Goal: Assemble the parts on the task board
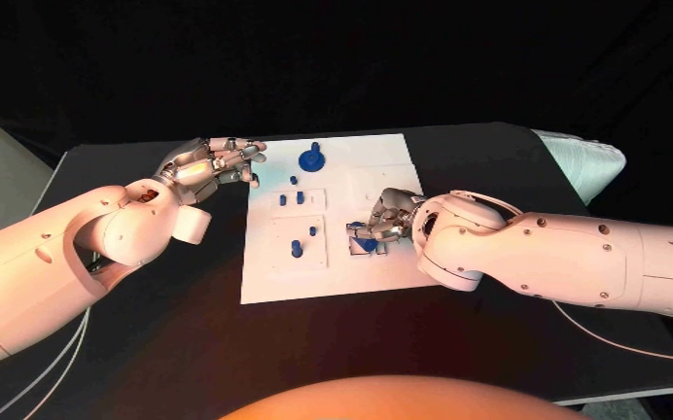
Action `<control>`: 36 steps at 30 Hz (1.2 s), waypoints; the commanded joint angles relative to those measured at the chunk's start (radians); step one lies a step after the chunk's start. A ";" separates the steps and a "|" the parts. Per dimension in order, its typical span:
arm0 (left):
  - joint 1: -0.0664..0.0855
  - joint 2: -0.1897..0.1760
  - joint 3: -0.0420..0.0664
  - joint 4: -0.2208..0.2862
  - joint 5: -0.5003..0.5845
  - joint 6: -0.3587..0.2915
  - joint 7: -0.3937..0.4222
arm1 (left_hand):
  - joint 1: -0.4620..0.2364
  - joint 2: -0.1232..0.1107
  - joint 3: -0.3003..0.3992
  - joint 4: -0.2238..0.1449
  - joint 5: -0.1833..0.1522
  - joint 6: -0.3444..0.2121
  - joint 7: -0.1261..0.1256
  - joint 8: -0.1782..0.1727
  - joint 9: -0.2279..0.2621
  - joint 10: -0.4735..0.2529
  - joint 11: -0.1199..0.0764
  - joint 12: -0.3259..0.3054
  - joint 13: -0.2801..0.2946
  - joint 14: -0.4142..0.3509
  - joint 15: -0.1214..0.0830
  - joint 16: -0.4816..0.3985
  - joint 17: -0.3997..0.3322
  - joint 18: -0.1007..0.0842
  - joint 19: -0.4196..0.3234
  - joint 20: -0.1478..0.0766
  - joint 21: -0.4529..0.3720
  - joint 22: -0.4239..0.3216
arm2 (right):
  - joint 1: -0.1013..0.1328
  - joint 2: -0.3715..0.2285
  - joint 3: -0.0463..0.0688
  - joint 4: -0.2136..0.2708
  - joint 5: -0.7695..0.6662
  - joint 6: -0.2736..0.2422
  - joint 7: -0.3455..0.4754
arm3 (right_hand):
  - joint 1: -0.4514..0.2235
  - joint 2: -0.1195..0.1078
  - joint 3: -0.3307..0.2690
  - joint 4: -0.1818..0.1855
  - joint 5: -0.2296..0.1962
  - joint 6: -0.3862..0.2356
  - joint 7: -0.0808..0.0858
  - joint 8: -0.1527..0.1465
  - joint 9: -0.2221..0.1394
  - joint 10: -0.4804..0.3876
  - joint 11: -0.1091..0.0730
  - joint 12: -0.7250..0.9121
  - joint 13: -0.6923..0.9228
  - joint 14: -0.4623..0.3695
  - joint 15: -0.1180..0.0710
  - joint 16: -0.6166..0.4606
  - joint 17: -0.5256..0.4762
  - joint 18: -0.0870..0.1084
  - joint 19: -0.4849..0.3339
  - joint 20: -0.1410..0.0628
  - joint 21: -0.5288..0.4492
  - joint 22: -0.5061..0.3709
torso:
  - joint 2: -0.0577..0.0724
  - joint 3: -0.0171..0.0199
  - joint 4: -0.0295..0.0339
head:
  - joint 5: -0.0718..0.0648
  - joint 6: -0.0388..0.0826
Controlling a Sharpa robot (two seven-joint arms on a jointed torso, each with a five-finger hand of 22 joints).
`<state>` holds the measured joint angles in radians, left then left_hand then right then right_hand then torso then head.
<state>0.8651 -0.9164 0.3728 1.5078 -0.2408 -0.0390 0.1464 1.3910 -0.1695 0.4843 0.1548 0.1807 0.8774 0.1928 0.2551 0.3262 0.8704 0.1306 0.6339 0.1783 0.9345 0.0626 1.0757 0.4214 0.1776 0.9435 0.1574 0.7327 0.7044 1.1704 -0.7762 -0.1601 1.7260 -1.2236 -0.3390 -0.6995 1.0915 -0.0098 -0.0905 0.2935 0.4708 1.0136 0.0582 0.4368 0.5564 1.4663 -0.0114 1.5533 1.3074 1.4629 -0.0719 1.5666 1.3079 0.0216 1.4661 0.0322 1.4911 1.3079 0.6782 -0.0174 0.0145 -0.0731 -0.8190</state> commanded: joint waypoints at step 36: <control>-0.006 0.003 0.000 -0.002 0.006 0.008 0.004 | 0.001 0.005 0.000 0.006 0.006 -0.001 -0.001 -0.006 -0.001 -0.008 -0.002 0.005 -0.002 0.007 0.000 -0.007 0.000 0.006 0.010 0.000 -0.006 -0.003 | -0.004 -0.112 0.002 0.094 -0.005 -0.072 0.166 | 0.017 -0.057 -0.022 -0.001 -0.144 0.006 -0.006 0.041 0.010 0.094 -0.008 -0.001 0.250 0.108 -0.009 0.004 0.263 -0.007 0.091 -0.007 0.001 0.244 | -0.001 0.0003 -0.0005 | 0.000 0.006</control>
<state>0.8609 -0.9147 0.3726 1.5044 -0.2405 -0.0389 0.1448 1.3910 -0.1695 0.4843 0.1547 0.1807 0.8774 0.1928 0.2551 0.3263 0.8667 0.1269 0.6338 0.1774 0.9345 0.0626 1.0757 0.4214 0.1776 0.9435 0.1574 0.7328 0.7025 1.1667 -0.8812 -0.1590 1.8121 -1.2471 -0.3660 -0.6263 1.1023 -0.0647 -0.1163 0.2922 0.3302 1.0165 0.0551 0.4755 0.5654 1.4662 -0.0115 1.5490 1.3080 1.4666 -0.0756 1.5666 1.3076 0.0218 1.4661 0.0324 1.4910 1.3075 0.6779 -0.0170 0.0145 -0.0736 -0.8140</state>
